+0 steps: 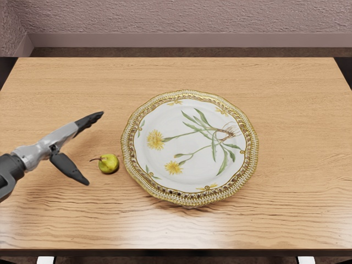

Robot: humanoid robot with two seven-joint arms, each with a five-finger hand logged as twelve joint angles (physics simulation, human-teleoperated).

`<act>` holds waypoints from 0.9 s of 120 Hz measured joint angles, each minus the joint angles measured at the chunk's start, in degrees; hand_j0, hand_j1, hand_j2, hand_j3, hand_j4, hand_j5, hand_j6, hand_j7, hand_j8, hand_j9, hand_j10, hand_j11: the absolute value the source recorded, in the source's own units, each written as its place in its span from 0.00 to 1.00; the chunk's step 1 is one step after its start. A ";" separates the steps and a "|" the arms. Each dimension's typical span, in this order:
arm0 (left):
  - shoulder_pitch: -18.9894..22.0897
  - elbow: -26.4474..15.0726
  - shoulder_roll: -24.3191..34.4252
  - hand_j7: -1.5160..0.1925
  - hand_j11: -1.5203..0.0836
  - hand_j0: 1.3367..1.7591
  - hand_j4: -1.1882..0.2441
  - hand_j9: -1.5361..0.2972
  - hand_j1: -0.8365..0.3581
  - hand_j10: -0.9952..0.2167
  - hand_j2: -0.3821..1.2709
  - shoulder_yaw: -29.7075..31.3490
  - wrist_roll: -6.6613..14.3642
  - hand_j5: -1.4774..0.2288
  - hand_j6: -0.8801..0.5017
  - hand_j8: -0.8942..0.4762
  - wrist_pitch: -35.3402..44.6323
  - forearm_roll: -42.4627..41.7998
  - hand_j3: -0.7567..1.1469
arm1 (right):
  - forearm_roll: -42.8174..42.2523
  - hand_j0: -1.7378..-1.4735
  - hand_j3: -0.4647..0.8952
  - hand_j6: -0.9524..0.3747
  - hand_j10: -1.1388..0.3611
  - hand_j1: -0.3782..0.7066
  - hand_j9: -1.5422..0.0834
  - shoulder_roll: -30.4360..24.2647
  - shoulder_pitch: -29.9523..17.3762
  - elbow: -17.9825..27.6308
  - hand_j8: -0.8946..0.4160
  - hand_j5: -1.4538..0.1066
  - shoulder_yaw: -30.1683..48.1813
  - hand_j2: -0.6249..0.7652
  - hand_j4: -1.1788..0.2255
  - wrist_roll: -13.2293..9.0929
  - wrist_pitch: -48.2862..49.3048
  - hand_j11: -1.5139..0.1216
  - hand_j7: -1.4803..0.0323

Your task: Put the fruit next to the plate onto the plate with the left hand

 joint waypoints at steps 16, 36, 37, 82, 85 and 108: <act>0.06 -0.29 2.57 0.82 0.88 0.76 0.77 0.78 0.91 0.75 0.24 -0.84 -2.23 0.80 0.57 0.59 -7.01 0.06 0.40 | 0.00 0.30 0.34 0.69 0.74 0.06 0.92 0.00 0.01 0.00 0.66 0.90 0.00 0.44 0.82 0.00 0.00 0.90 0.95; -0.19 -0.14 0.63 0.77 0.83 0.76 0.72 0.73 0.85 0.70 0.25 -1.60 -4.81 0.75 0.53 0.54 -9.44 0.01 0.40 | -0.01 0.30 0.34 0.69 0.74 0.06 0.92 0.00 0.00 0.00 0.66 0.90 -0.05 0.44 0.82 0.00 0.00 0.90 0.95; -0.20 -0.09 0.37 0.77 0.83 0.76 0.72 0.73 0.84 0.69 0.25 -1.65 -4.87 0.75 0.52 0.54 -9.41 0.00 0.40 | -0.01 0.30 0.34 0.69 0.74 0.06 0.92 0.00 0.00 0.00 0.66 0.90 -0.05 0.44 0.82 0.00 0.00 0.90 0.95; 3.60 1.72 -3.31 0.75 0.80 0.76 0.70 0.71 0.81 0.67 0.26 -1.37 -5.62 0.73 0.50 0.52 1.49 1.65 0.40 | -0.23 0.30 0.34 0.69 0.74 0.06 0.92 0.00 0.23 -0.01 0.66 0.90 -0.21 0.44 0.82 -0.19 -0.05 0.90 0.95; 3.81 1.75 -3.50 0.75 0.80 0.76 0.70 0.71 0.81 0.67 0.26 -1.32 -5.64 0.73 0.50 0.52 2.19 2.11 0.40 | -0.24 0.30 0.34 0.69 0.74 0.06 0.92 0.00 0.27 0.00 0.66 0.90 -0.21 0.44 0.82 -0.19 -0.06 0.90 0.95; 4.42 1.66 -4.14 0.75 0.80 0.76 0.70 0.71 0.81 0.67 0.26 -1.03 -5.68 0.73 0.50 0.51 6.14 4.30 0.40 | -0.29 0.30 0.34 0.69 0.74 0.06 0.92 0.00 0.49 -0.03 0.66 0.90 -0.20 0.44 0.82 -0.18 -0.06 0.90 0.95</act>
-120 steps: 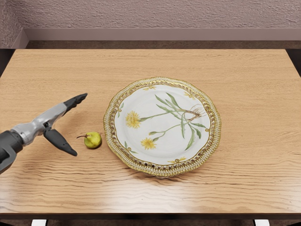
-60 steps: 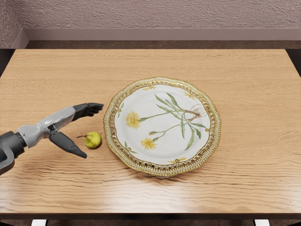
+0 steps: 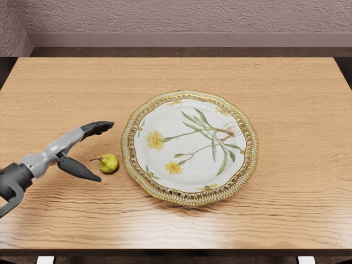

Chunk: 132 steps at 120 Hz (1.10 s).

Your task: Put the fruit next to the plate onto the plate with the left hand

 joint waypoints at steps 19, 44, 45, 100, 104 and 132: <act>0.18 0.04 -1.03 0.75 0.80 0.76 0.70 0.71 0.81 0.67 0.26 1.67 0.01 0.73 0.50 0.51 3.78 0.76 0.40 | -0.01 0.30 0.34 0.69 0.74 0.06 0.92 0.00 0.04 -0.03 0.66 0.90 -0.04 0.44 0.82 0.00 0.00 0.90 0.95; 0.39 0.02 -1.95 0.74 0.79 0.76 0.69 0.70 0.80 0.66 0.26 2.54 0.07 0.72 0.49 0.51 4.46 0.92 0.40 | -0.01 0.30 0.34 0.69 0.74 0.06 0.92 0.00 0.05 -0.06 0.66 0.90 -0.02 0.44 0.82 0.15 0.00 0.90 0.95; 0.39 0.03 -1.96 0.74 0.79 0.76 0.69 0.70 0.80 0.66 0.26 2.56 0.07 0.72 0.49 0.50 4.44 0.92 0.40 | -0.01 0.30 0.34 0.69 0.74 0.06 0.92 0.00 0.05 -0.06 0.66 0.90 -0.02 0.44 0.82 0.16 0.00 0.90 0.95; -0.43 3.65 -4.75 0.67 0.71 0.76 0.63 0.63 0.71 0.58 0.27 3.48 0.01 0.65 0.43 0.44 4.14 0.97 0.40 | -0.01 0.30 0.34 0.69 0.74 0.06 0.92 0.00 0.17 -0.06 0.66 0.90 -0.11 0.44 0.82 0.04 -0.05 0.90 0.95; -0.41 4.17 -5.33 0.67 0.71 0.76 0.62 0.63 0.70 0.58 0.27 3.50 0.00 0.64 0.42 0.44 4.14 1.03 0.40 | -0.01 0.30 0.34 0.69 0.74 0.06 0.92 0.00 0.23 -0.06 0.66 0.90 -0.12 0.44 0.82 0.03 -0.06 0.90 0.95; -0.50 5.39 -5.61 0.64 0.70 0.76 0.61 0.62 0.69 0.56 0.27 3.54 -0.01 0.63 0.42 0.42 4.11 2.33 0.40 | -0.01 0.30 0.34 0.69 0.74 0.06 0.92 0.00 0.59 -0.06 0.66 0.90 -0.23 0.44 0.82 -0.05 -0.19 0.90 0.95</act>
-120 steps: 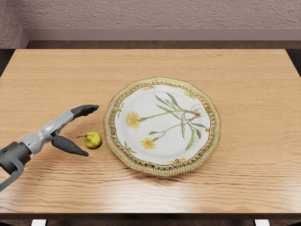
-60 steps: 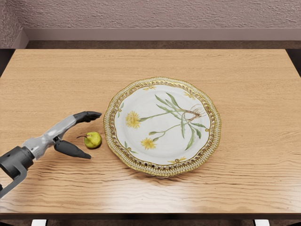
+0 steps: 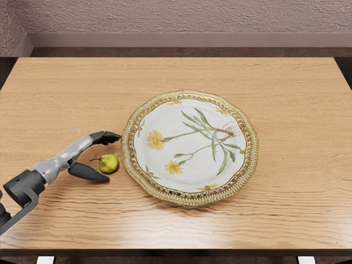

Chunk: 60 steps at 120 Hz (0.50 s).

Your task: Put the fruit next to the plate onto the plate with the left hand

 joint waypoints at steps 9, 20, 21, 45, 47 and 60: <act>0.09 -0.53 0.44 0.64 0.69 0.76 0.60 0.61 0.68 0.56 0.27 0.00 0.00 0.62 0.41 0.42 -0.48 0.08 0.40 | 0.00 0.30 0.34 0.69 0.74 0.06 0.92 0.00 0.04 0.00 0.66 0.90 -0.01 0.44 0.82 -0.01 -0.03 0.90 0.95; -0.08 -0.77 0.63 0.62 0.66 0.76 0.58 0.59 0.64 0.53 0.28 -0.07 0.00 0.60 0.38 0.39 -2.84 0.08 0.40 | 0.00 0.30 0.34 0.69 0.74 0.06 0.92 0.00 0.04 0.00 0.66 0.90 -0.01 0.44 0.82 -0.02 -0.05 0.90 0.95; -0.08 -0.79 0.65 0.61 0.66 0.76 0.58 0.59 0.64 0.53 0.28 -0.08 0.00 0.60 0.38 0.39 -2.99 0.08 0.40 | 0.00 0.30 0.34 0.69 0.74 0.06 0.92 0.00 0.03 0.00 0.66 0.90 -0.01 0.44 0.82 -0.02 -0.05 0.90 0.95; -0.26 -1.10 0.92 0.59 0.63 0.76 0.55 0.56 0.60 0.49 0.28 -0.20 0.00 0.57 0.35 0.36 -4.54 0.03 0.40 | 0.00 0.30 0.34 0.69 0.74 0.06 0.92 0.00 0.07 0.00 0.66 0.90 0.03 0.44 0.82 -0.01 -0.07 0.90 0.95; -0.26 -1.11 0.92 0.58 0.63 0.76 0.55 0.56 0.60 0.49 0.28 -0.21 0.00 0.56 0.35 0.36 -4.59 0.03 0.40 | 0.00 0.30 0.34 0.69 0.74 0.06 0.92 0.00 0.07 0.00 0.66 0.90 0.04 0.44 0.82 0.00 -0.07 0.90 0.95; -0.33 -1.13 1.71 0.58 0.62 0.76 0.54 0.55 0.59 0.48 0.28 -0.36 0.00 0.56 0.34 0.35 -4.77 0.03 0.40 | 0.00 0.30 0.34 0.69 0.74 0.06 0.92 0.00 0.07 0.00 0.66 0.90 0.06 0.44 0.82 0.04 -0.07 0.90 0.95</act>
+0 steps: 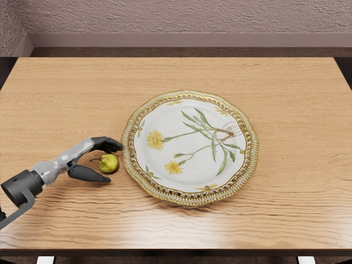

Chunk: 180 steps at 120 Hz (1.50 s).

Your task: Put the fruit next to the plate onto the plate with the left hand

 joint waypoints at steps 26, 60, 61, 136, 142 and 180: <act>-0.16 -0.19 1.00 0.57 0.61 0.76 0.54 0.54 0.58 0.48 0.28 -0.20 -0.07 0.55 0.33 0.35 -0.09 0.00 0.40 | 0.00 0.30 0.34 0.69 0.74 0.06 0.92 0.00 0.00 0.00 0.66 0.90 0.09 0.44 0.82 -0.04 0.00 0.90 0.95; -1.16 -0.07 0.53 0.56 0.60 0.76 0.53 0.53 0.56 0.46 0.29 -0.09 -0.03 0.54 0.32 0.34 -0.96 -0.12 0.40 | 0.00 0.30 0.34 0.69 0.74 0.06 0.92 0.00 0.10 0.00 0.66 0.90 0.08 0.44 0.82 -0.07 0.00 0.90 0.95; -1.16 -0.06 0.49 0.56 0.60 0.76 0.53 0.53 0.56 0.46 0.29 -0.07 -0.03 0.54 0.32 0.34 -0.98 -0.13 0.40 | 0.00 0.30 0.34 0.69 0.74 0.06 0.92 0.00 0.11 0.00 0.66 0.90 0.08 0.44 0.82 -0.07 0.00 0.90 0.95; -1.07 -0.05 0.97 0.52 0.54 0.76 0.47 0.48 0.50 0.41 0.30 0.17 0.08 0.49 0.27 0.28 -3.26 -0.02 0.40 | -0.02 0.30 0.34 0.69 0.74 0.06 0.92 0.00 0.09 0.00 0.66 0.90 0.02 0.44 0.82 -0.06 0.00 0.90 0.95; -1.07 0.05 0.93 0.51 0.54 0.76 0.47 0.48 0.49 0.40 0.30 0.17 0.08 0.49 0.26 0.27 -3.13 0.01 0.40 | -0.05 0.30 0.34 0.69 0.74 0.06 0.92 0.00 0.19 0.00 0.66 0.90 0.02 0.44 0.82 -0.08 0.00 0.90 0.95; -0.86 1.36 0.05 0.50 0.53 0.76 0.47 0.47 0.48 0.40 0.29 0.24 -0.05 0.48 0.26 0.26 0.12 2.31 0.40 | -0.08 0.30 0.34 0.69 0.74 0.06 0.92 0.00 0.43 0.00 0.66 0.90 0.05 0.44 0.82 -0.04 0.00 0.90 0.95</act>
